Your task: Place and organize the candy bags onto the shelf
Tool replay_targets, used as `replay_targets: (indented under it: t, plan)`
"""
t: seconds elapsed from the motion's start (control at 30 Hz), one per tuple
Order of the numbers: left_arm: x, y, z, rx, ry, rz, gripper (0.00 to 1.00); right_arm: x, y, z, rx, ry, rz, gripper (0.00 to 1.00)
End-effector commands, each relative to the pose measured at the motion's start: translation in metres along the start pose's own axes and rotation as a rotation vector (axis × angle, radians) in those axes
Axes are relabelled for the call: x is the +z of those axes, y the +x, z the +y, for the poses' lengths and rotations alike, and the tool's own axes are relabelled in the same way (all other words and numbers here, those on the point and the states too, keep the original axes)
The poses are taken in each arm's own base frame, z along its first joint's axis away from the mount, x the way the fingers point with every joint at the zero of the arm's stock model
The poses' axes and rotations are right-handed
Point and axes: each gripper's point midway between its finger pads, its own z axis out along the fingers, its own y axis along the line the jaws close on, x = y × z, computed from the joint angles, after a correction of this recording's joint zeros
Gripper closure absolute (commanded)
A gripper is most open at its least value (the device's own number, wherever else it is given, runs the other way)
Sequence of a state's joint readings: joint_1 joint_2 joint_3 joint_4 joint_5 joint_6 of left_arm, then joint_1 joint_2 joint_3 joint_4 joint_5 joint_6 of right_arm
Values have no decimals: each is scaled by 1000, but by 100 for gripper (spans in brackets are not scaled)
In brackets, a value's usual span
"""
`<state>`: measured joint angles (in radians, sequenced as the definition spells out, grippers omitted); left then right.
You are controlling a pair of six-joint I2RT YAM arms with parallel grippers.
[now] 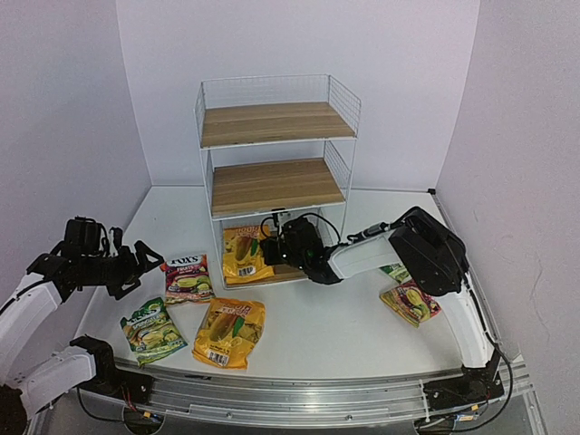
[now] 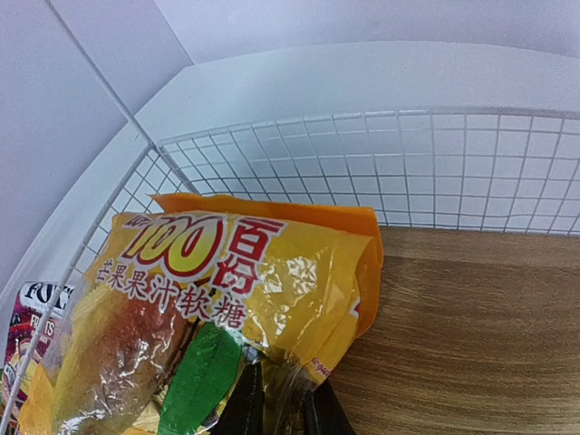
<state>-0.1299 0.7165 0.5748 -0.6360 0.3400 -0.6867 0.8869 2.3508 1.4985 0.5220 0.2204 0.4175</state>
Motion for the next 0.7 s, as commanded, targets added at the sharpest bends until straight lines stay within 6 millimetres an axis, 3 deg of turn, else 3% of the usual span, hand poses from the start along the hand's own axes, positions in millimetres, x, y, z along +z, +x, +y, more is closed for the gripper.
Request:
replay_targets:
  t: [0.0,0.3,0.5,0.67]
  plan:
    - [-3,-3,-9,8,44,-17,0,9,29,30,-67,-128,94,87]
    - [-7,1,-14,23,80,-11,0,-7,4,28,3,-85,44,65]
    - [-6,2,-16,31,89,-1,1,-25,-5,16,59,-17,14,61]
    - [-6,4,-18,41,104,7,0,-35,-14,21,95,-44,0,59]
